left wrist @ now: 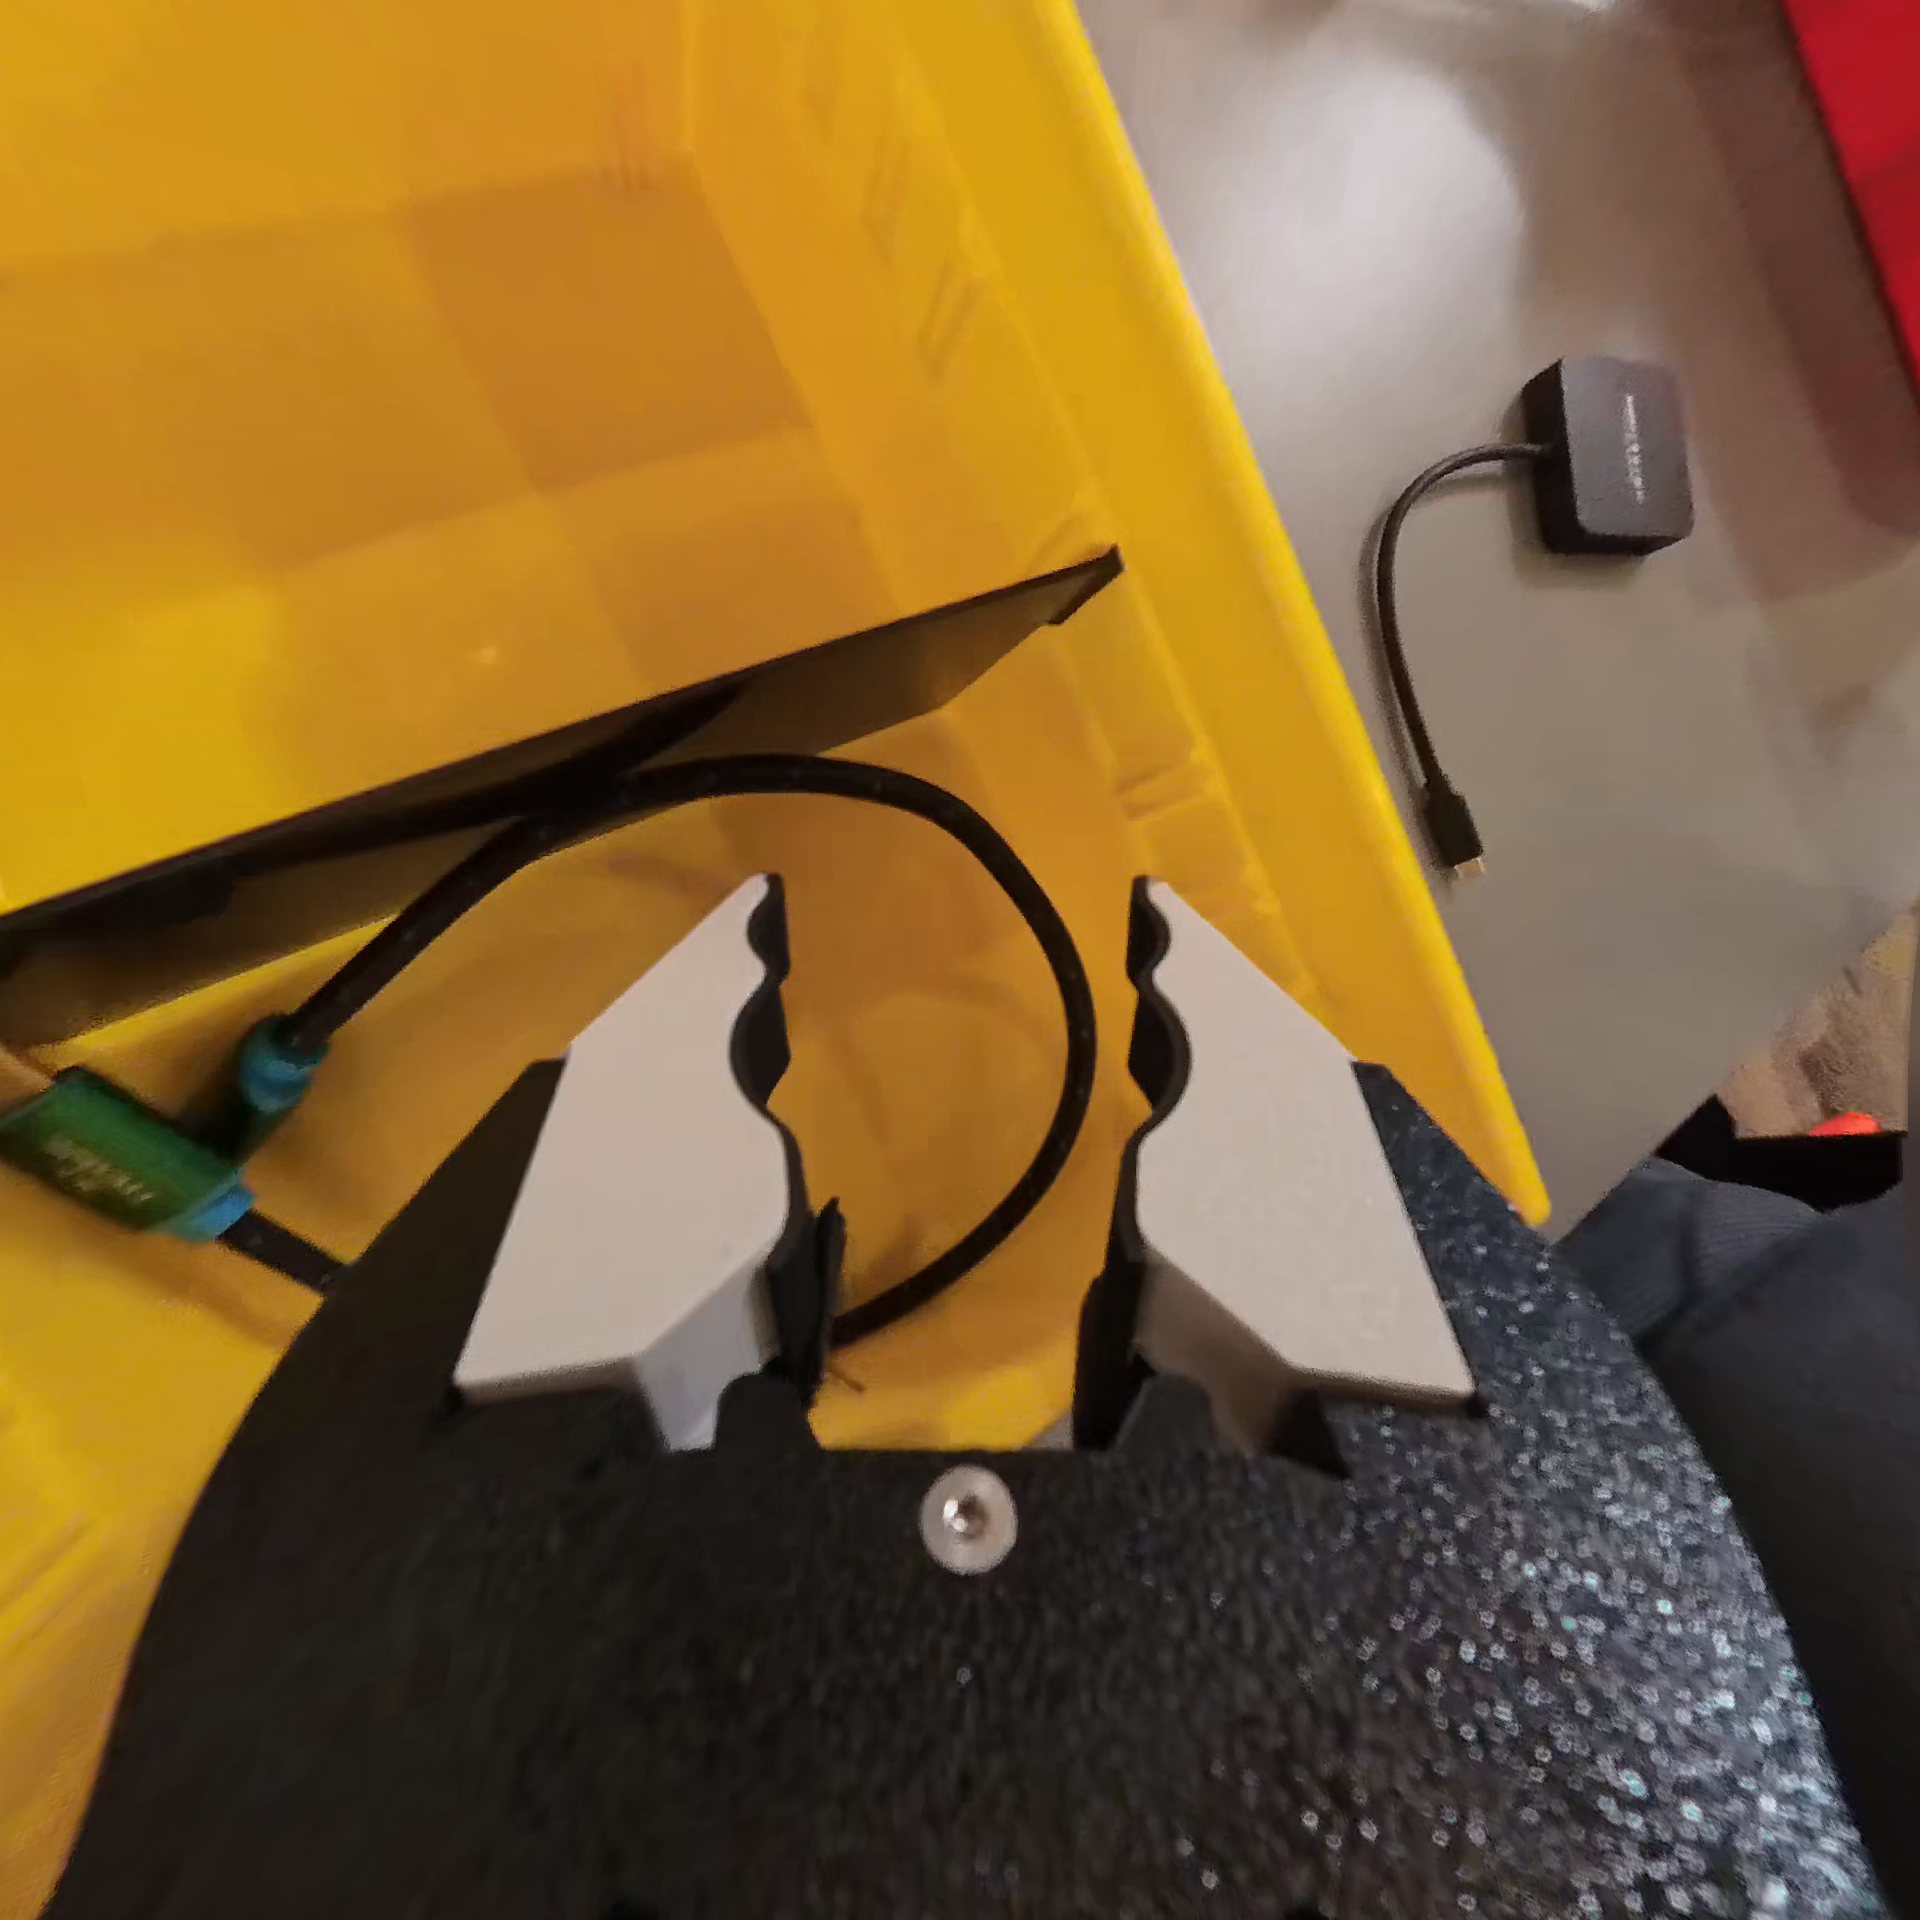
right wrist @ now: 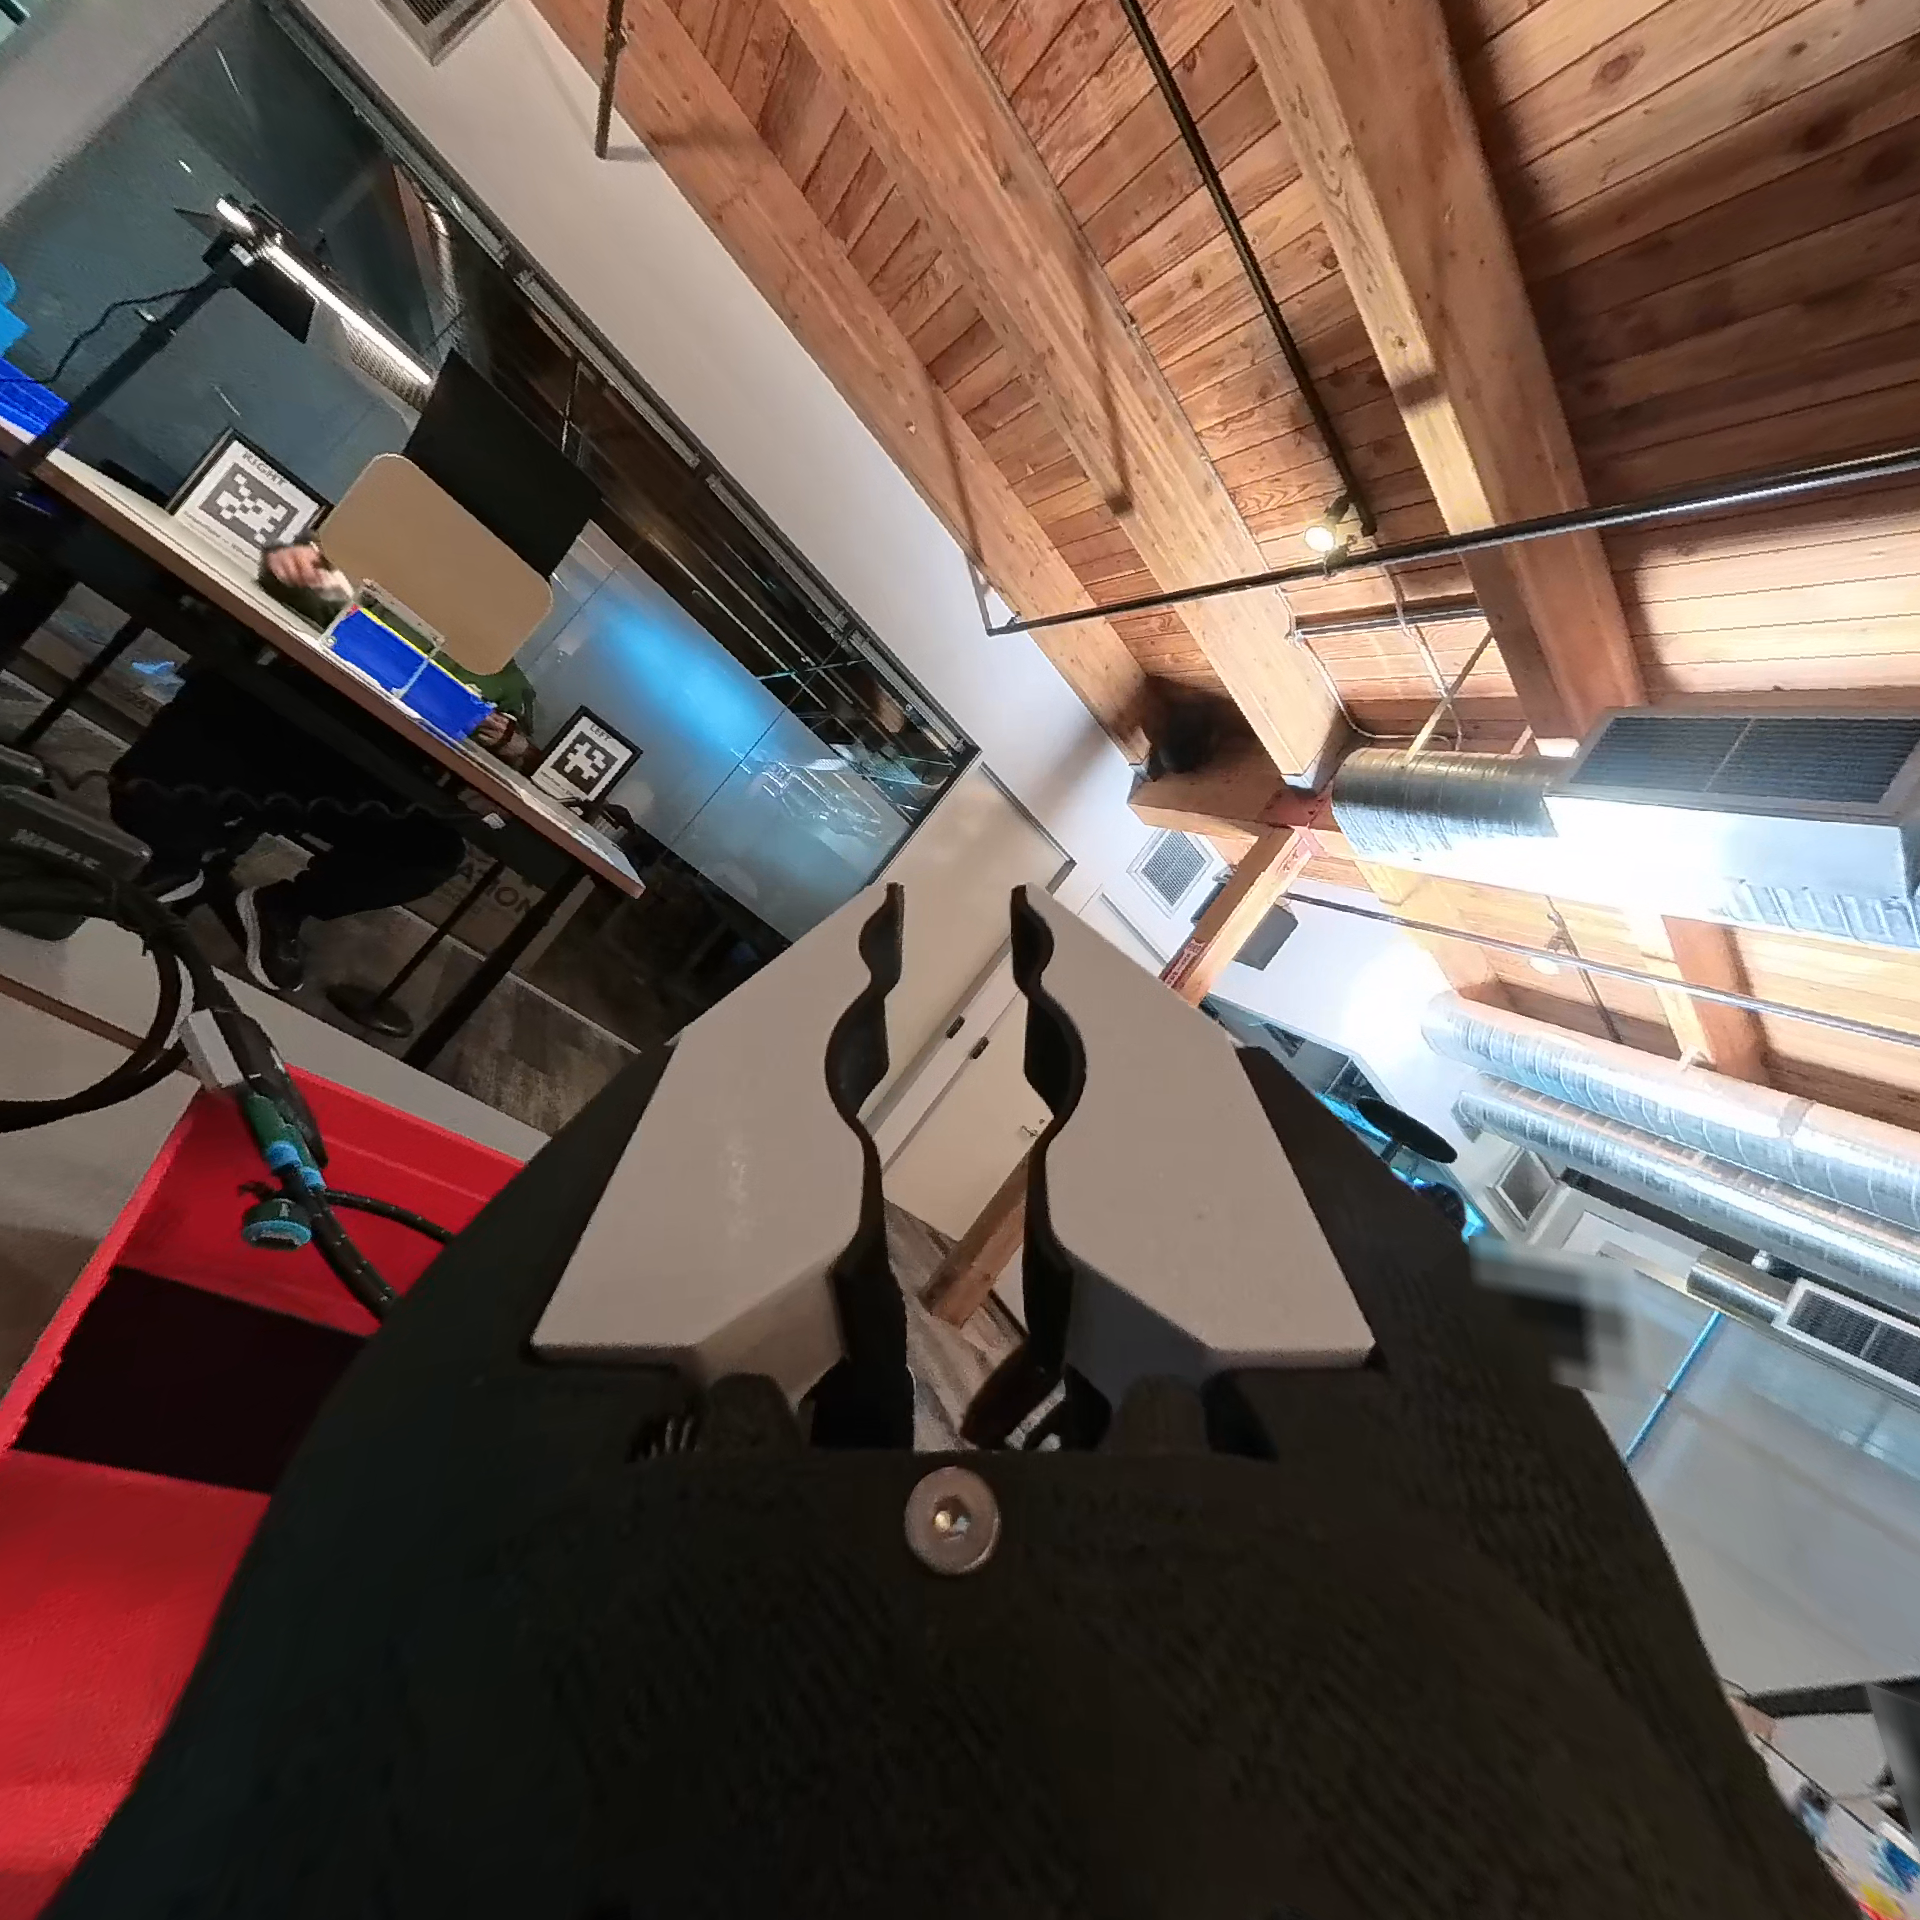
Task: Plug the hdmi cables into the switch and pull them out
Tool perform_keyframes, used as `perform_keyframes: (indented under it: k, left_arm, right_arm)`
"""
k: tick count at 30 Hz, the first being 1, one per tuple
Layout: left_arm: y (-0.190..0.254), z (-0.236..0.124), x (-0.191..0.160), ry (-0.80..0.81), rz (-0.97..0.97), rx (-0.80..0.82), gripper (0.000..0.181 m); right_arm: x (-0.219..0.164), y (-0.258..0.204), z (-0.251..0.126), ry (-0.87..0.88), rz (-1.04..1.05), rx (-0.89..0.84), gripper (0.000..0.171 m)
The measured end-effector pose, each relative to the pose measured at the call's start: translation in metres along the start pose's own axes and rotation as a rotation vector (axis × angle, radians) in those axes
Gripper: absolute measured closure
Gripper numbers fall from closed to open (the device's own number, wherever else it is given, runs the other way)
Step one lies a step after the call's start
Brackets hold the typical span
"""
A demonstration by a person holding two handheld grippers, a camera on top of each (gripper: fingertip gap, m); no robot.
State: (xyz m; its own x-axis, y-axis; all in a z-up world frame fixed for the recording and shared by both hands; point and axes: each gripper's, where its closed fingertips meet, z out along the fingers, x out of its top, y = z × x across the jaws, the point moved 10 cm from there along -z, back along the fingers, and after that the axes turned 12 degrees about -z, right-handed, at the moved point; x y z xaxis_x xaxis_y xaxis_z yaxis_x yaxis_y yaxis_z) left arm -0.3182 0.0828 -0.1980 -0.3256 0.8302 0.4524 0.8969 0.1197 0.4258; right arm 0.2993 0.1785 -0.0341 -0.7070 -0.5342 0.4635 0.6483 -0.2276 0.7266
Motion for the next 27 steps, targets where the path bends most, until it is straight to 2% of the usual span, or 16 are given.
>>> perform_keyframes:
  k: [2, 5, 7, 10, 15, 18, 20, 25, 27]
  left_arm:
    - [-0.001, 0.011, 0.000, -0.043, -0.013, -0.034, 0.127]
    - [0.001, 0.018, -0.002, -0.061, -0.005, -0.146, 0.167]
    - [0.004, 0.011, -0.003, -0.050, 0.034, -0.161, 0.170]
    - [0.015, -0.022, -0.001, 0.052, 0.126, -0.084, 0.171]
    - [0.062, -0.097, 0.003, 0.376, 0.336, 0.083, 0.172]
    - [0.106, -0.120, 0.004, 0.536, 0.556, 0.106, 0.175]
    - [0.136, -0.116, 0.006, 0.575, 0.674, 0.075, 0.177]
    - [0.198, -0.079, 0.016, 0.613, 0.941, 0.028, 0.178]
    - [0.224, -0.063, 0.019, 0.618, 1.004, -0.076, 0.178]
  right_arm:
    - [0.000, 0.001, -0.001, 0.002, -0.001, -0.005, 0.152]
    - [-0.001, 0.004, -0.003, 0.005, 0.006, -0.013, 0.152]
    - [-0.002, 0.006, -0.003, 0.004, 0.011, -0.017, 0.152]
    - [-0.003, 0.007, -0.004, 0.003, 0.015, -0.019, 0.152]
    - [-0.002, 0.006, -0.003, 0.008, 0.014, -0.014, 0.152]
    - [-0.002, 0.004, -0.002, 0.009, 0.010, -0.006, 0.152]
    - [-0.001, 0.002, -0.002, 0.010, 0.009, 0.001, 0.152]
    - [0.001, 0.002, -0.003, 0.018, 0.005, 0.002, 0.152]
    - [0.000, 0.004, -0.004, 0.020, 0.009, -0.003, 0.152]
